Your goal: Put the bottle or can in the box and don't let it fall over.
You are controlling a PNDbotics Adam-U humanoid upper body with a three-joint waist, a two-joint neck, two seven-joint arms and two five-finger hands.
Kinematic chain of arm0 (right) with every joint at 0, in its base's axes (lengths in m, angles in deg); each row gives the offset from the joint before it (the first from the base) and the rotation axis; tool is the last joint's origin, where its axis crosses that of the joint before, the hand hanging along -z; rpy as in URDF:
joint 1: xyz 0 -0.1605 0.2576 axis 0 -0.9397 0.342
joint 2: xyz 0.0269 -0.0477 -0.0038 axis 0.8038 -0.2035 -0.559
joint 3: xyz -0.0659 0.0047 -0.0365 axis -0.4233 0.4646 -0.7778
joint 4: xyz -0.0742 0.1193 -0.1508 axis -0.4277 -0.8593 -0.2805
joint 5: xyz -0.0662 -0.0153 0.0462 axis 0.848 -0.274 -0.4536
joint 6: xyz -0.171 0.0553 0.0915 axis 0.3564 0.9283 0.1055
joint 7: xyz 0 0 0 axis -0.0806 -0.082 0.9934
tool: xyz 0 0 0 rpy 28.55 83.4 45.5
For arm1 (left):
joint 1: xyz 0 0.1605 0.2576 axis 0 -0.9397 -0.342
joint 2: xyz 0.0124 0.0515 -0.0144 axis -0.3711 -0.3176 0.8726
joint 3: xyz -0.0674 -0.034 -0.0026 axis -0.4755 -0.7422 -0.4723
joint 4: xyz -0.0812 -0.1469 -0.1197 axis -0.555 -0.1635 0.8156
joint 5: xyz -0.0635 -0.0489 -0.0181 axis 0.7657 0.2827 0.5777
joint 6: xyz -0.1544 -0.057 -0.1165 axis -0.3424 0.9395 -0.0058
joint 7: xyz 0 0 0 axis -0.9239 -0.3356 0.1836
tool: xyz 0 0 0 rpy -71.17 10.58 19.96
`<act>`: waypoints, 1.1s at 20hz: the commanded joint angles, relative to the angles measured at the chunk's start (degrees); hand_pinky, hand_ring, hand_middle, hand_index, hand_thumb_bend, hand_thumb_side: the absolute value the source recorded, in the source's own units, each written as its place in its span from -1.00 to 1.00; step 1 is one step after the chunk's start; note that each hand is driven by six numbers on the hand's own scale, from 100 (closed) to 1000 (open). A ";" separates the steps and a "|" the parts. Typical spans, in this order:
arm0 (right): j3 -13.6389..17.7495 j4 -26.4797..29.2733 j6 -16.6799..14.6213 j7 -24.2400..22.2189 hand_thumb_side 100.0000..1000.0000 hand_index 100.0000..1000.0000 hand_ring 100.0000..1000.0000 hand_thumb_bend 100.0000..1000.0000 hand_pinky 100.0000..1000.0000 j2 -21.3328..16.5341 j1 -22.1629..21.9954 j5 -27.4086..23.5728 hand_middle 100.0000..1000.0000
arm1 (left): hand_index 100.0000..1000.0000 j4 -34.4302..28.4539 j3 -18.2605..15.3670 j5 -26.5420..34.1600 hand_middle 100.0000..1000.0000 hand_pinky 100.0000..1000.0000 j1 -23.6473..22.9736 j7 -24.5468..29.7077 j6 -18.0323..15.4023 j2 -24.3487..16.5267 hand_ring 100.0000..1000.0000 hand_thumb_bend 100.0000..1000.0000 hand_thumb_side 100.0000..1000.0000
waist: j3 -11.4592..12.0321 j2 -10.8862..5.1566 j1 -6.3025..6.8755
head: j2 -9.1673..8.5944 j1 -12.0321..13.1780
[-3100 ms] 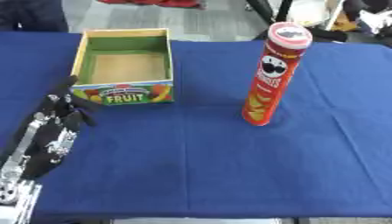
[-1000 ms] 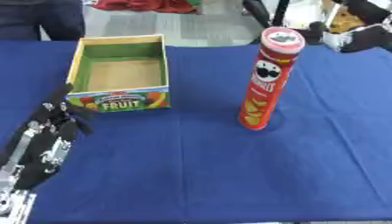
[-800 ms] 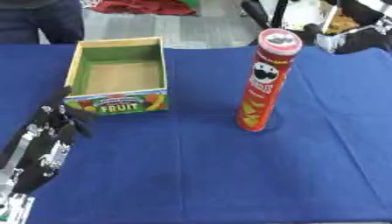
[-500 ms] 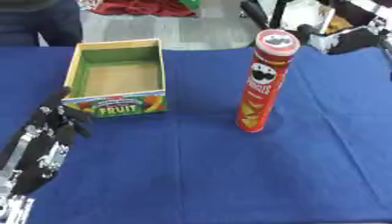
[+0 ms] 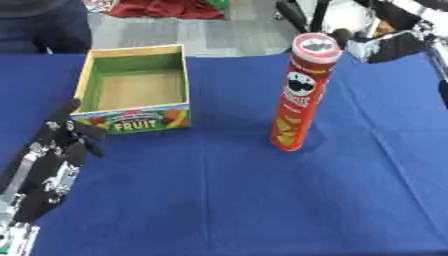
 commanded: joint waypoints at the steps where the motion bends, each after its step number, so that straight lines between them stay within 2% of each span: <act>1: 0.28 0.33 -6.24 -6.38 -0.74 1.00 0.77 -1.00 1.00 -0.99 1.50 0.12 1.00 | 1.00 -0.81 0.02 0.29 0.07 -0.05 0.50 0.23 -0.07 -0.46 0.42 -1.00 0.11 | 0.03 -0.78 0.06 | -0.14 0.16; 12: -0.26 0.97 -5.99 -7.11 -0.72 1.00 0.78 -1.00 1.00 -0.47 1.90 -0.67 1.00 | 1.00 -0.70 0.11 0.25 0.07 -0.05 0.43 0.43 -0.07 -0.44 0.42 -1.00 0.12 | 0.16 -0.89 -0.08 | 0.02 0.15; 22: -1.11 -0.73 -5.76 -8.82 -0.53 1.00 0.78 -1.00 1.00 0.84 2.27 0.21 1.00 | 1.00 -0.68 0.18 0.17 0.07 -0.06 0.46 0.55 -0.16 -0.47 0.42 -1.00 0.12 | 0.40 -0.84 -0.10 | 0.04 0.13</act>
